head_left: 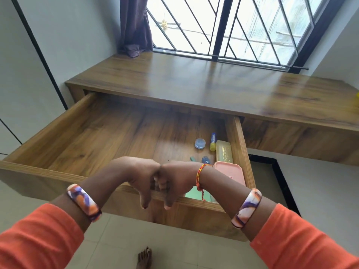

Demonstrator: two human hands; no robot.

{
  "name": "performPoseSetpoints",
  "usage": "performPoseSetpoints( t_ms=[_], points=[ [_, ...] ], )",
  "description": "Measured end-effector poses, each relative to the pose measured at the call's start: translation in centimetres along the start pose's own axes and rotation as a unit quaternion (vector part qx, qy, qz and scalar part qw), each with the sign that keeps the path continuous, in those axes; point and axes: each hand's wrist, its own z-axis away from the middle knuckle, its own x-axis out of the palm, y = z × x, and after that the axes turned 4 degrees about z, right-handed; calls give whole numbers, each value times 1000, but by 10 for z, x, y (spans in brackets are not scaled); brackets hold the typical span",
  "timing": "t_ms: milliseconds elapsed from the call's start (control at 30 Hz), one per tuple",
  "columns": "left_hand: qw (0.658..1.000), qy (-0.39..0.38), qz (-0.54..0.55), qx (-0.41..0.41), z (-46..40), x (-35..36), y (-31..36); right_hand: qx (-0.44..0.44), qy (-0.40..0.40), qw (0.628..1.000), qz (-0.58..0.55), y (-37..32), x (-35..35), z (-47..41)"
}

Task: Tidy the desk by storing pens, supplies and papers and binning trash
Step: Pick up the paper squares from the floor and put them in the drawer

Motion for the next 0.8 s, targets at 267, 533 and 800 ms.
performPoseSetpoints(
  t_ms=[267, 533, 800],
  points=[
    [993, 112, 21, -17, -24, -16, -22, 57, 76, 987, 126, 10, -17, -8],
    [963, 269, 22, -26, -59, -30, -45, 151, 176, 957, 176, 35, -34, -27],
    [933, 357, -10, 50, -117, -63, -64, 216, 200, 941, 165, 70, -60, -64]
  ],
)
